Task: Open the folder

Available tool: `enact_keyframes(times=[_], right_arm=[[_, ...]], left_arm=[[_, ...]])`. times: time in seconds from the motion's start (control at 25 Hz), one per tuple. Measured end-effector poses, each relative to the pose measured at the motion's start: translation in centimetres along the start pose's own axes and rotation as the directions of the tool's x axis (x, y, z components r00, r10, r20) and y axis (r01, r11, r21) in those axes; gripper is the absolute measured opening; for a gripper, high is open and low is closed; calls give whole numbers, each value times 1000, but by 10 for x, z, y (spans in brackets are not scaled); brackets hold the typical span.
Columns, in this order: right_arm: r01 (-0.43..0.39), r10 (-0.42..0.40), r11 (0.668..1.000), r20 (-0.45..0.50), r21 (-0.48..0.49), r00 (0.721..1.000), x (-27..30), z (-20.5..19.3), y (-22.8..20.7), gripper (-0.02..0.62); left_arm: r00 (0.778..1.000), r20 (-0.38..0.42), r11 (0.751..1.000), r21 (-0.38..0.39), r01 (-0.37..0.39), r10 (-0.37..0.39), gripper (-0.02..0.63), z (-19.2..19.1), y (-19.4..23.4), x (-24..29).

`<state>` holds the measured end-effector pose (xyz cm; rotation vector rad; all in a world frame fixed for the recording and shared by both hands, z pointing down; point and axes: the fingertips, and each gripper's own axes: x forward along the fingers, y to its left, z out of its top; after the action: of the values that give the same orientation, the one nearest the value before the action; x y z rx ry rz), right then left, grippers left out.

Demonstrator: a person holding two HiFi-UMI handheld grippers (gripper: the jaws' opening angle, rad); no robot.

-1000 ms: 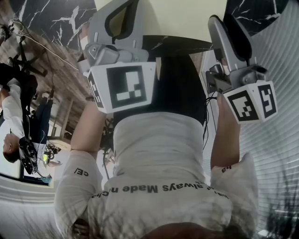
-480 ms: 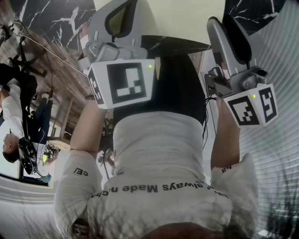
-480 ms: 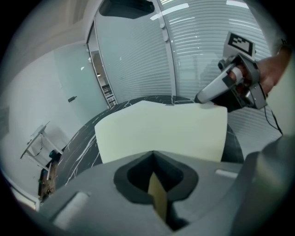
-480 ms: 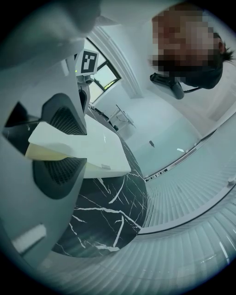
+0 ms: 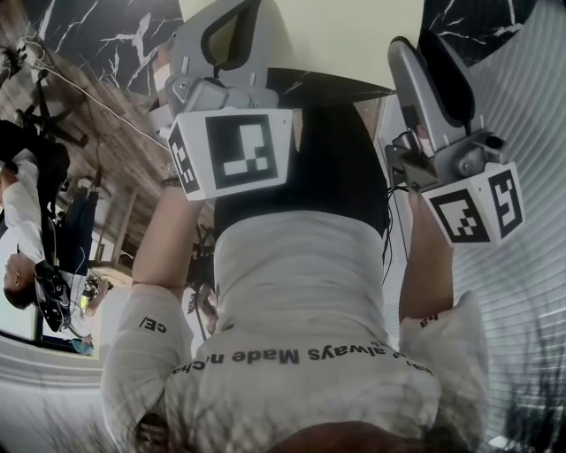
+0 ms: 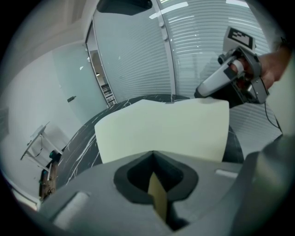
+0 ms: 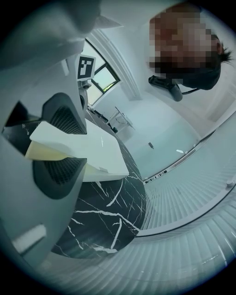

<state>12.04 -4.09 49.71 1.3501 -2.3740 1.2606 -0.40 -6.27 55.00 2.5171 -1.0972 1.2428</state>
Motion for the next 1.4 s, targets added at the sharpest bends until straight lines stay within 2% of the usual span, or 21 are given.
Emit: enact_keyframes(times=[0.24, 0.36, 0.6, 0.72, 0.84, 1.08, 1.4], right_arm=[[-23, 23, 1000, 16, 16, 1000, -3, 4, 6, 160], [-44, 44, 999, 38, 16, 998, -5, 9, 13, 138], [-28, 27, 999, 20, 19, 999, -6, 6, 6, 155], [-28, 26, 997, 22, 71, 999, -8, 3, 3, 155], [-56, 51, 991, 42, 119, 998, -12, 8, 6, 144], [-114, 106, 982, 58, 152, 993, -16, 17, 23, 133], [-256, 238, 946, 109, 201, 965, -21, 33, 49, 112]], left_arm=[[1000, -2, 1000, 1, 2, -2, -2, 0, 0, 0], [1000, 1, 1000, -5, 4, -4, -2, 0, 0, 0], [1000, 10, 999, -30, 19, -19, -2, 2, 1, -1], [1000, 16, 998, -48, 26, -26, 0, 4, 1, -4], [1000, 16, 999, -41, 20, -19, 0, 7, 3, -8], [1000, 12, 999, -44, 21, -21, 2, 8, 10, -19], [1000, -10, 999, -44, 5, -5, 2, 10, 17, -33]])
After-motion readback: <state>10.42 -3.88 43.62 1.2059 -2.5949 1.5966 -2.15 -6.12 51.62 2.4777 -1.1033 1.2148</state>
